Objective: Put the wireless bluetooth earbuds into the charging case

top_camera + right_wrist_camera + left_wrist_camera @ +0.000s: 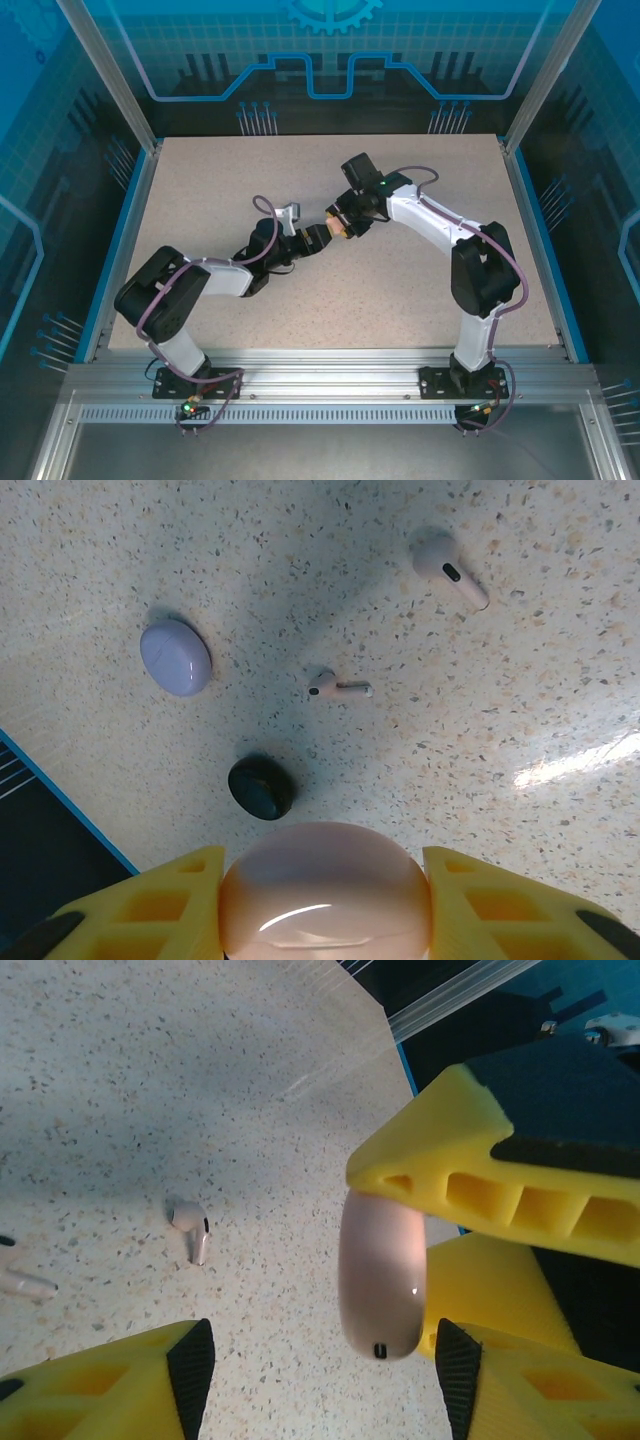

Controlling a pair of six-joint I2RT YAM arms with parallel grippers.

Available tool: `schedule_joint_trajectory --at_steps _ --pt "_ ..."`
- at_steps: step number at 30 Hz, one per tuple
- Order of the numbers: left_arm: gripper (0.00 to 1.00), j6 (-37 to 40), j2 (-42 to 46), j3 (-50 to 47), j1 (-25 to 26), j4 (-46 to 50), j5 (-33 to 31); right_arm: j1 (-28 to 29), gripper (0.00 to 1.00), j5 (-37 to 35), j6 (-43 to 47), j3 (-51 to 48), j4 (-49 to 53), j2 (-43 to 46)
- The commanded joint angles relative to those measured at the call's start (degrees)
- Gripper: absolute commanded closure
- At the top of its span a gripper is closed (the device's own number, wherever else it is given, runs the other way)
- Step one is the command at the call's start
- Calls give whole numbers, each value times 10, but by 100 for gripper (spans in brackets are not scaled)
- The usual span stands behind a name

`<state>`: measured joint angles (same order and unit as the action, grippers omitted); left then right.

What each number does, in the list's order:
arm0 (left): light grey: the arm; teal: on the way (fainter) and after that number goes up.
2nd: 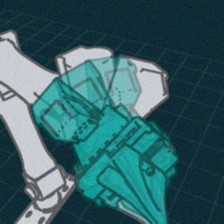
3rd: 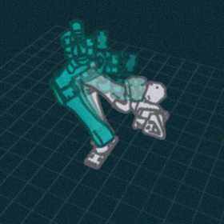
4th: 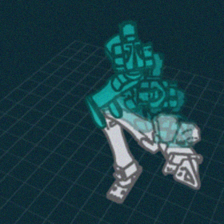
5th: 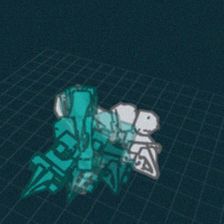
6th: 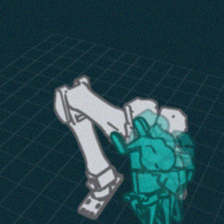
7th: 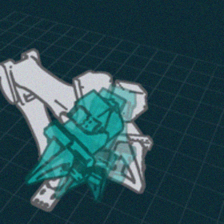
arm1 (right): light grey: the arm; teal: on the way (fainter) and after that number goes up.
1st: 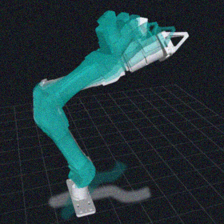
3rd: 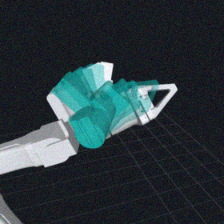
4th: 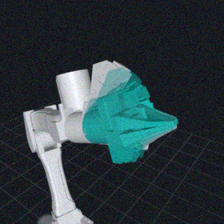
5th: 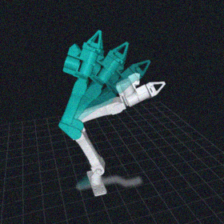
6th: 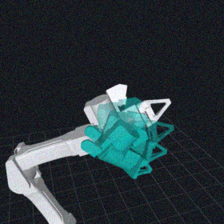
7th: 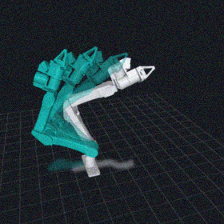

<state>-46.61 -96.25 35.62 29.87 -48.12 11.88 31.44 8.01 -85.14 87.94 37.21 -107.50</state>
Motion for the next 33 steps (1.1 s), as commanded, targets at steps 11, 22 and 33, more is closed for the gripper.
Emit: schedule_joint_trajectory --at_steps 11,22,33 --pt "52 -1 -25 27 4 -32 -6 18 66 9 -9 11 2 -12" --pt "63 -5 -36 30 4 -39 -11 18 67 12 -11 12 -2 -15" --pt "97 -13 -38 29 5 -41 -9 20 66 12 -15 10 -11 -16"
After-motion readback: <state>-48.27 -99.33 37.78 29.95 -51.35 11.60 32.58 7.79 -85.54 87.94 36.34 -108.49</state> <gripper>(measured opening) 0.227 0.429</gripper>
